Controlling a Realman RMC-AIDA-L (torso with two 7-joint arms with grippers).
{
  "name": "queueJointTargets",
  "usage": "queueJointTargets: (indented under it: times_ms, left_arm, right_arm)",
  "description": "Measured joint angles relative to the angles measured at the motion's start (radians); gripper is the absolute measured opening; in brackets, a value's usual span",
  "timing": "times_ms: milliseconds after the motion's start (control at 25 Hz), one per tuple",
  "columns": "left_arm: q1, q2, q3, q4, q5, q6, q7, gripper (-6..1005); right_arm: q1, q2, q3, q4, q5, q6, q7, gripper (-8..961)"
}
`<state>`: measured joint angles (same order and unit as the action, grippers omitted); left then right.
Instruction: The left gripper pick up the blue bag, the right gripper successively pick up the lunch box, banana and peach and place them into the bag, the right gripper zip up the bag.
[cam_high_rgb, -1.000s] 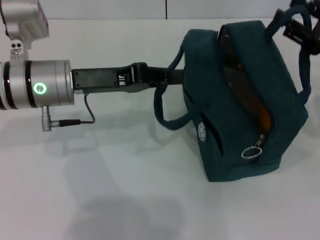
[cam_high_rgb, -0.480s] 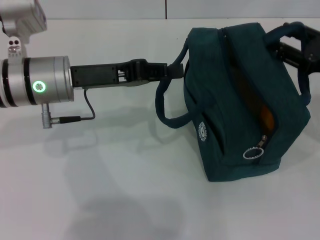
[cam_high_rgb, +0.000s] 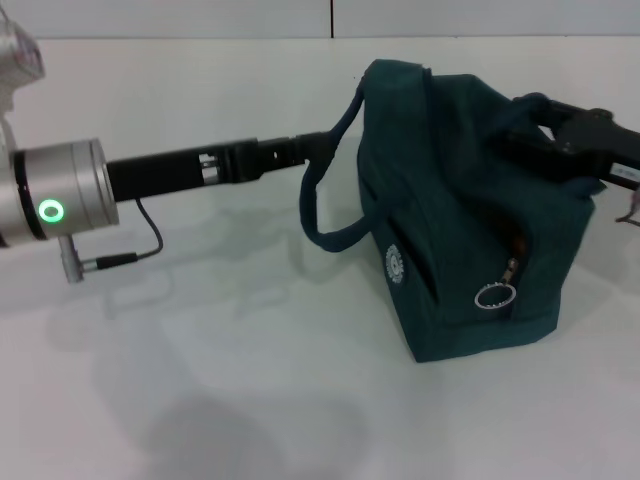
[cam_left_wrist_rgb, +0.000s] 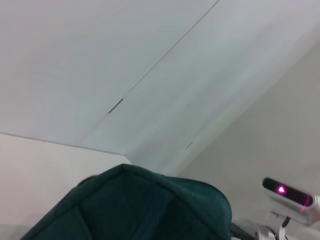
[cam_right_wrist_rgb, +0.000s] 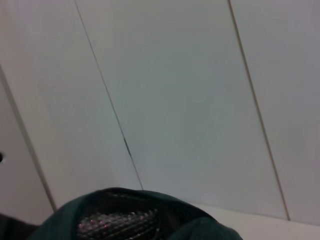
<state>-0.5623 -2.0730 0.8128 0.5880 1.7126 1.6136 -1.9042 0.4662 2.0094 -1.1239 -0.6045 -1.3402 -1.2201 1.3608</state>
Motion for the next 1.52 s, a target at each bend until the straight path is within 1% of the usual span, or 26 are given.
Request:
queueJointTargets:
  times_ms: [80, 160, 280, 360, 400, 680, 880, 1080, 1240, 1360, 1520]
  left_arm:
    - [0.013, -0.003, 0.000, -0.019, -0.004, 0.000, 0.040, 188]
    - [0.030, -0.006, -0.007, -0.037, -0.008, -0.001, 0.079, 262]
    - [0.060, -0.009, -0.019, -0.062, -0.021, 0.000, 0.149, 266]
    - [0.067, -0.010, -0.021, -0.072, -0.026, 0.000, 0.174, 268]
    - [0.075, -0.011, -0.021, -0.108, -0.033, 0.004, 0.246, 269]
    - [0.088, -0.013, -0.021, -0.189, -0.042, 0.010, 0.408, 259]
    - [0.089, -0.014, -0.021, -0.201, -0.062, 0.001, 0.442, 261]
    - [0.088, -0.012, -0.023, -0.202, -0.114, -0.023, 0.449, 262]
    - [0.090, -0.012, -0.023, -0.204, -0.144, -0.043, 0.473, 263]
    - [0.090, -0.012, -0.023, -0.205, -0.150, -0.066, 0.482, 264]
    - [0.087, -0.012, -0.023, -0.206, -0.152, -0.078, 0.484, 305]
  right_arm:
    - [0.026, 0.001, 0.001, 0.034, 0.000, 0.007, -0.002, 585]
    - [0.030, 0.002, 0.005, 0.038, 0.003, 0.004, -0.005, 584]
    - [0.003, 0.004, 0.027, 0.008, 0.038, -0.038, -0.006, 584]
    - [-0.019, 0.002, 0.050, -0.004, 0.074, -0.067, -0.007, 584]
    - [-0.023, 0.000, 0.058, -0.003, 0.081, -0.073, -0.006, 584]
    - [-0.045, -0.009, 0.074, 0.008, 0.084, -0.105, 0.002, 584]
    - [-0.053, -0.011, 0.096, 0.009, 0.096, -0.136, 0.006, 585]
    - [-0.060, -0.011, 0.124, 0.009, 0.098, -0.203, -0.015, 585]
    - [-0.062, -0.013, 0.153, 0.010, 0.094, -0.235, -0.029, 634]
    - [-0.070, -0.020, 0.155, 0.011, 0.095, -0.246, -0.027, 672]
    - [-0.082, -0.031, 0.187, 0.016, 0.099, -0.280, -0.019, 726]
